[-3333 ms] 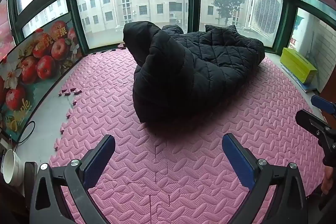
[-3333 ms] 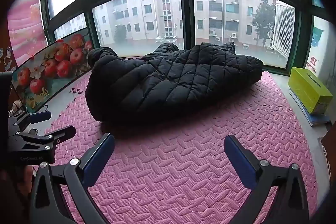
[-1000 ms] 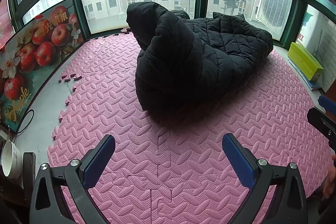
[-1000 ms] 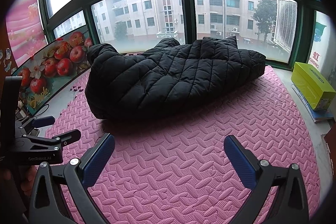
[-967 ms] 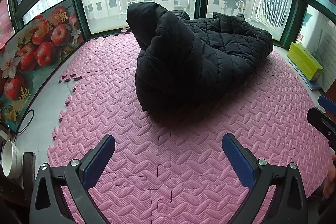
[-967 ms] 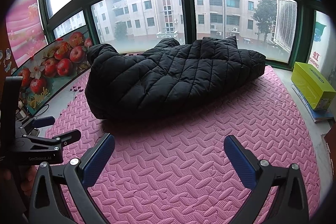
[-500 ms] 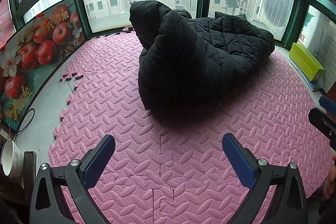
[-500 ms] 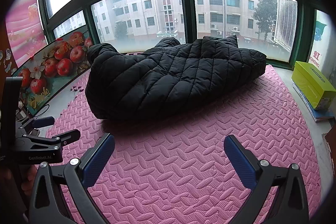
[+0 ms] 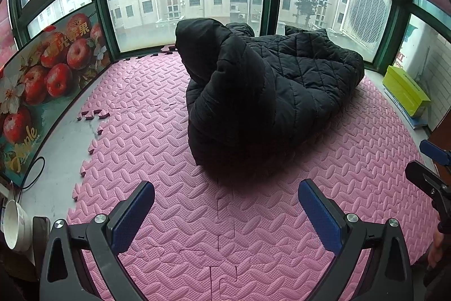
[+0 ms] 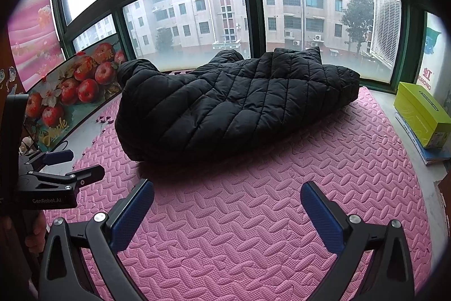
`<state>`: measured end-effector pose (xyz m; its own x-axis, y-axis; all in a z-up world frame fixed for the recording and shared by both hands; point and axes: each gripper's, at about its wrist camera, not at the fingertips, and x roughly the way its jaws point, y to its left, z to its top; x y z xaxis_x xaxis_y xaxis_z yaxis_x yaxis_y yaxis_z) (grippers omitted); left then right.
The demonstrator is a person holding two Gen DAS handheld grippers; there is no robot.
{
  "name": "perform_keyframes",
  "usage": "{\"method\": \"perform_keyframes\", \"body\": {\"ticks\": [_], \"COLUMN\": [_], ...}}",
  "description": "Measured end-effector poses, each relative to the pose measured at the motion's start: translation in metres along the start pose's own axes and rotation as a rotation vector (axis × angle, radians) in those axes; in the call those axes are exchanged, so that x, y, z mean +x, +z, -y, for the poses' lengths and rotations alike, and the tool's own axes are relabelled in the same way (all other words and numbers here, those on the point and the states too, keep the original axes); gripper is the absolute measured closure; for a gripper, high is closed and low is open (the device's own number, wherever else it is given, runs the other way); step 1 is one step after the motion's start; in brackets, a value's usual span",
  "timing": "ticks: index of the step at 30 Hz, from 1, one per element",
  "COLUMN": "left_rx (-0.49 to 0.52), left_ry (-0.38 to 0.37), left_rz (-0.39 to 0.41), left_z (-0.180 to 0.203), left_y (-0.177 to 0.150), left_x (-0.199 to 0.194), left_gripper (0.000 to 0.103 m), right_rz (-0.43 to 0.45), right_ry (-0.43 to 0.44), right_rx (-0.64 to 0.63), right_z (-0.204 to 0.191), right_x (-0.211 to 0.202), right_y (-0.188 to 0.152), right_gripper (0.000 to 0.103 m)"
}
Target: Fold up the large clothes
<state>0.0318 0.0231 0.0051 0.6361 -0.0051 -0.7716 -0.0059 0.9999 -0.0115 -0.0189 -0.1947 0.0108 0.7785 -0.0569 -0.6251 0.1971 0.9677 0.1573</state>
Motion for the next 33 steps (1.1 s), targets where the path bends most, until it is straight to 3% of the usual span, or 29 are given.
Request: {"method": "perform_keyframes", "body": {"ticks": [7,13,17,21,26,29,33], "left_rx": [-0.026,-0.053,-0.065,-0.020,-0.017,-0.049,0.001], "left_ry": [-0.014,-0.075,-0.129,-0.134,-0.130,-0.189,-0.282], "left_rz": [0.056,0.071,0.018,-0.064,-0.197,-0.243,-0.211], "left_z": [-0.028,-0.047,-0.046,-0.034,-0.029,-0.033,-0.025], "left_y": [0.060,0.134,0.185,0.214,0.220,0.211,0.201], "left_x": [-0.005,0.014,0.050,0.099,0.162,0.183,0.176], "left_gripper": [0.000,0.000,0.000,0.000,0.000,0.000,0.033], "right_rz": [-0.011,-0.017,-0.026,-0.040,-0.060,-0.068,-0.081], "right_ry": [0.026,0.033,0.040,0.037,0.022,0.015,0.014], "right_rx": [-0.023,-0.032,-0.032,-0.034,-0.027,-0.022,-0.015], "right_z": [0.001,0.002,0.002,0.005,0.015,0.020,0.023], "right_x": [0.007,0.017,0.024,0.028,0.039,0.048,0.057], "right_y": [0.018,0.032,0.036,0.037,0.042,0.046,0.050], "right_gripper": [0.000,0.000,0.000,0.000,0.000,0.000,0.000]}}
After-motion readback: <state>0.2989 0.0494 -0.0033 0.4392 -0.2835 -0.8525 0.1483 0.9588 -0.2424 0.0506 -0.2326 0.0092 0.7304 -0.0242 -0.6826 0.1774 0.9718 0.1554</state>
